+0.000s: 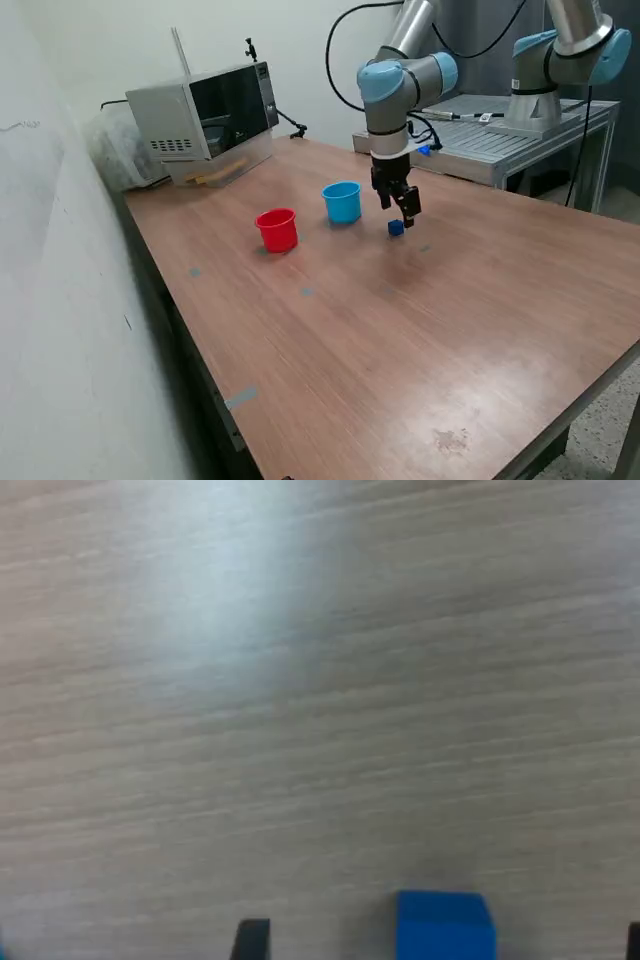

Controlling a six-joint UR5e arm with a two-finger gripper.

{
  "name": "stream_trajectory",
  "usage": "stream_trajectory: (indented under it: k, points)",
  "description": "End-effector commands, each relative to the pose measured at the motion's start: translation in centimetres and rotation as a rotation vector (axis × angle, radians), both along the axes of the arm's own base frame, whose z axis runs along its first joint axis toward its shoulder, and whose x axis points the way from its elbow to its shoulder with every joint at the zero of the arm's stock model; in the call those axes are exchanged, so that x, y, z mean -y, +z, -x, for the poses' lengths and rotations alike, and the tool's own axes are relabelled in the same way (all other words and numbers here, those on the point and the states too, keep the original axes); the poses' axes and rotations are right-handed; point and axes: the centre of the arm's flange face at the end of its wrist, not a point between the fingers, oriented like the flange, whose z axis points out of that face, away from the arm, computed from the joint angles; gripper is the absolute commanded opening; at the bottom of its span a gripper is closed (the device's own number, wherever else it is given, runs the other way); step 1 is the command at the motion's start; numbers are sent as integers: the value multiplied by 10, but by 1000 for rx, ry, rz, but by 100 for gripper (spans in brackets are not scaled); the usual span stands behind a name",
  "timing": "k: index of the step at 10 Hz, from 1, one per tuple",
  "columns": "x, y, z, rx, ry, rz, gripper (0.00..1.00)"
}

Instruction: Place red objects in the red bin, and blue objects in the blue bin.

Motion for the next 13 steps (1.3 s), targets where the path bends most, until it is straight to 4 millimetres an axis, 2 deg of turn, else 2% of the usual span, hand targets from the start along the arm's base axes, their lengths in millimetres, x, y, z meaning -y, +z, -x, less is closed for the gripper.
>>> stream_trajectory:
  k: [1,10,11,13]
  points:
    - [13,4,1,-10,19,5,100]
    - [9,-6,-2,7,14,9,100]
    - [9,-10,-2,13,14,9,0]
    - [9,-12,-2,16,14,8,0]
